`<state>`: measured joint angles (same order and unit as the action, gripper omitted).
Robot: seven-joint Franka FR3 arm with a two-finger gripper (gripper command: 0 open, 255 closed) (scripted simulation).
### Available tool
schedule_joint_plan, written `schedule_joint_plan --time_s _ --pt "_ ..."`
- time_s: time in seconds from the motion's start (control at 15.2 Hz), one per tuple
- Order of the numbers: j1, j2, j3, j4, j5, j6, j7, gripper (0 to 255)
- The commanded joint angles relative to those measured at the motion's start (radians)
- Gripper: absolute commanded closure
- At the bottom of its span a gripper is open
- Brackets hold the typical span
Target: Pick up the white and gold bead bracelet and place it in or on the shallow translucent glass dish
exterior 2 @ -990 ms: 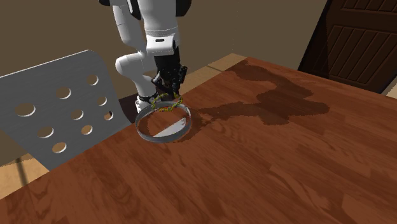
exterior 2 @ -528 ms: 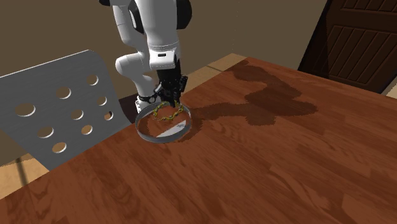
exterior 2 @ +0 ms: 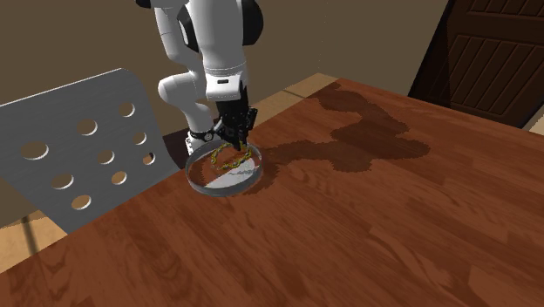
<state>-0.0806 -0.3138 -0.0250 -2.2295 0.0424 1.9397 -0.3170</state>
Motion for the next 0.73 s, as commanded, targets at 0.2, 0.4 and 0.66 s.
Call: schedule_joint_plan --time_s 0.2,0.4,0.66 --pt "0.0 0.0 0.0 0.0 0.0 0.0 0.0 0" --pt "-0.001 -0.006 -0.001 0.028 -0.001 -0.034 0.0 0" --pt "-0.002 -0.014 -0.003 0.114 -0.003 -0.128 0.001 0"
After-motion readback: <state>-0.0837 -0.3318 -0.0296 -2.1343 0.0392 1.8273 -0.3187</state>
